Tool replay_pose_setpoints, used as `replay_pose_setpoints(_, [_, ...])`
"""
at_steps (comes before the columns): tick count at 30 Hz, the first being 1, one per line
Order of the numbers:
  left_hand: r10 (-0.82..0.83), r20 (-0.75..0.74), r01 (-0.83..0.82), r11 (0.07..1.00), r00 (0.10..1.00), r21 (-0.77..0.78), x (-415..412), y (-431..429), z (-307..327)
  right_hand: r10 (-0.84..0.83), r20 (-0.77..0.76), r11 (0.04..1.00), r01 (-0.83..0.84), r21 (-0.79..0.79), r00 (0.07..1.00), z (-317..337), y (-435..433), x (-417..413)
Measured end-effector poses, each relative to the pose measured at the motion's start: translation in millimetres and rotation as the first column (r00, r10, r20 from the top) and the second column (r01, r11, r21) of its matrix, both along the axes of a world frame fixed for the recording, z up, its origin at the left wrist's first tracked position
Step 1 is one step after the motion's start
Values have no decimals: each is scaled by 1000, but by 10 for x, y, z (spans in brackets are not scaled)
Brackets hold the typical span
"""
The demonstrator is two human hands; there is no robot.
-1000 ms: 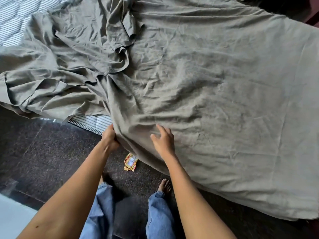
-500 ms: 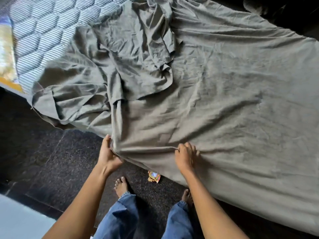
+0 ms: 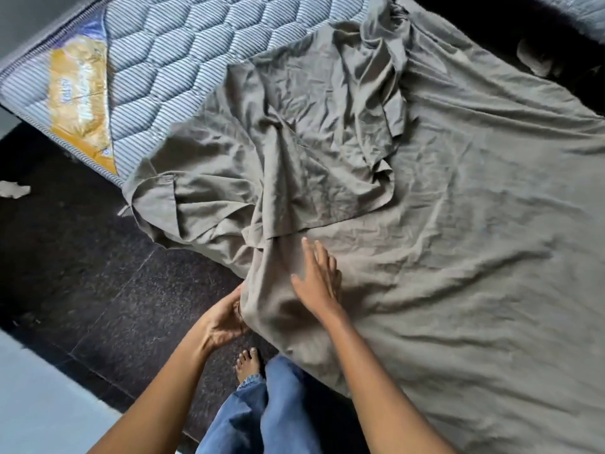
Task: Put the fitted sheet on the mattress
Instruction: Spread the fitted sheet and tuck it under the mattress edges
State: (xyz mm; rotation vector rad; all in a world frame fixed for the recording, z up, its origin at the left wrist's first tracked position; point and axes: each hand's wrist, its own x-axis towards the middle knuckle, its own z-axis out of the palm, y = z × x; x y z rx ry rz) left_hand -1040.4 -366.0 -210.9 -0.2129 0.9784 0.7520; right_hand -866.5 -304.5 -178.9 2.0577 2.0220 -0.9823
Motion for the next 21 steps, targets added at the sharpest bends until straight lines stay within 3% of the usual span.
replay_pose_setpoints(4, [169,29,-170,983,985,74,-49,202,-71,137,-53,990,-138,-24,989,-25,180,-281])
replay_pose_setpoints(7, [145,-221,-178,974,964,-138,-145,497,-205,81,-108,997,-80,13,991,-47,349,-458])
replay_pose_setpoints(9, [40,-492,-167,962,870,-216,-265,644,-274,7,-165,1000,-7,2,986,-96,478,-539])
replay_pose_setpoints(12, [-53,-631,-111,970,774,-217,-513,780,-278,6,-179,1000,-10,-18,984,-132,702,-568])
replay_pose_setpoints(14, [33,-694,-186,972,719,-146,-724,852,-237,16,-120,999,-11,37,993,-90,940,-601])
replay_pose_setpoints(16, [227,-779,-397,917,584,-31,-974,922,-192,-61,-133,994,73,83,989,6,1194,-677])
replay_pose_setpoints(18, [345,-847,-562,825,405,67,-1217,988,-126,-114,-241,980,149,133,964,117,1476,-817])
replay_pose_setpoints(19, [345,-878,-581,808,331,98,-1311,1013,-96,-95,-324,978,149,146,941,159,1613,-905])
replay_pose_setpoints(21, [219,-954,-477,873,207,97,-1412,1047,-60,1,-463,993,56,108,886,225,1846,-1085])
